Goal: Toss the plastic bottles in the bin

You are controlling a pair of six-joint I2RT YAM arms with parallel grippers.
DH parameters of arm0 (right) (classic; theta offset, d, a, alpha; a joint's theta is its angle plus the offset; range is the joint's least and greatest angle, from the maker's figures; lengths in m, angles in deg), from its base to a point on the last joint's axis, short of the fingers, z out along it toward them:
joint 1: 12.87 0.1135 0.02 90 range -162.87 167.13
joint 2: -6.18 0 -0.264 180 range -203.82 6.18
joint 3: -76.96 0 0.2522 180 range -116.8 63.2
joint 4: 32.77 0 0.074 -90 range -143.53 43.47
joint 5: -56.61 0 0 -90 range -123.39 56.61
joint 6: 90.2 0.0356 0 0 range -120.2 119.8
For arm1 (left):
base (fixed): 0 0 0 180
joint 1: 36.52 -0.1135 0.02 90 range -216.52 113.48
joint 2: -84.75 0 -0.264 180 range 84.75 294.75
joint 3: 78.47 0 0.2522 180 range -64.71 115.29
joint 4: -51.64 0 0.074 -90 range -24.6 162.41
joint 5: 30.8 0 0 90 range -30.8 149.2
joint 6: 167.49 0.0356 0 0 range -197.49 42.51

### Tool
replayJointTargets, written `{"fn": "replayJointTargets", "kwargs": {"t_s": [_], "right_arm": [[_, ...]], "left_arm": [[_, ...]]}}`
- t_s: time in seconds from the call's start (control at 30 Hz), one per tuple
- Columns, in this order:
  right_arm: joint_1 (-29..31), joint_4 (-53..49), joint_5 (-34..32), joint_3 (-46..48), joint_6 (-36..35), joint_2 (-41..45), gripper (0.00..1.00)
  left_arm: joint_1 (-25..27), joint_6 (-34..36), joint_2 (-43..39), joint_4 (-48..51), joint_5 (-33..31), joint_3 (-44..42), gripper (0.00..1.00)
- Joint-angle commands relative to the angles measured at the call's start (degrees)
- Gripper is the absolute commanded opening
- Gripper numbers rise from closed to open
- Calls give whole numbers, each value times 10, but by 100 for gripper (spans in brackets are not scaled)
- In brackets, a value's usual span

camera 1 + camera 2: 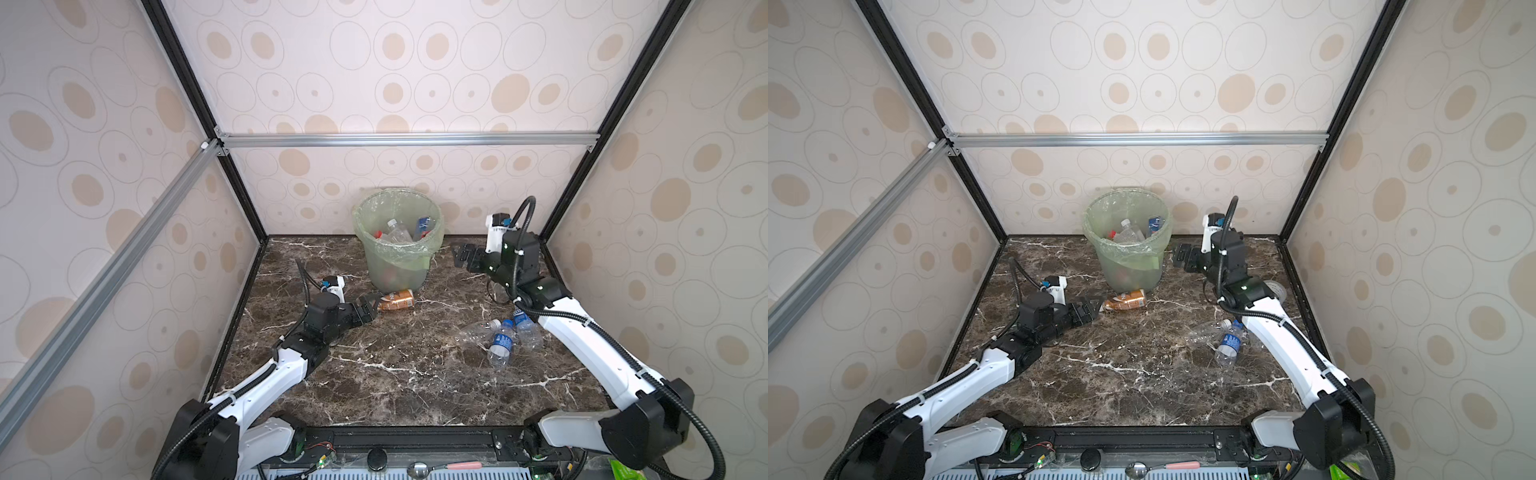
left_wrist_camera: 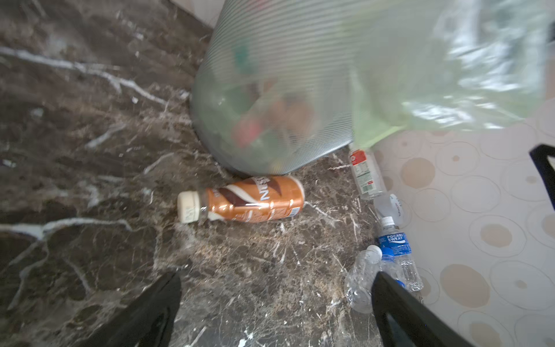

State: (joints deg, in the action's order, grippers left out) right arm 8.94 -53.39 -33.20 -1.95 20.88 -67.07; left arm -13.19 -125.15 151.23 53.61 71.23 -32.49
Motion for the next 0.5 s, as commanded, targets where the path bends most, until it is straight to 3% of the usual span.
{"fn": "replayJointTargets", "kwargs": {"t_s": [0.0,0.2,0.47], "right_arm": [[3,34,33,68,22,17,100],[3,84,77,160,54,15,100],[3,114,122,185,54,-19,100]], "left_arm": [[-22,-37,44,-13,39,3,99],[-29,-6,114,-5,4,35,97],[-29,28,192,-38,-15,82,97]]}}
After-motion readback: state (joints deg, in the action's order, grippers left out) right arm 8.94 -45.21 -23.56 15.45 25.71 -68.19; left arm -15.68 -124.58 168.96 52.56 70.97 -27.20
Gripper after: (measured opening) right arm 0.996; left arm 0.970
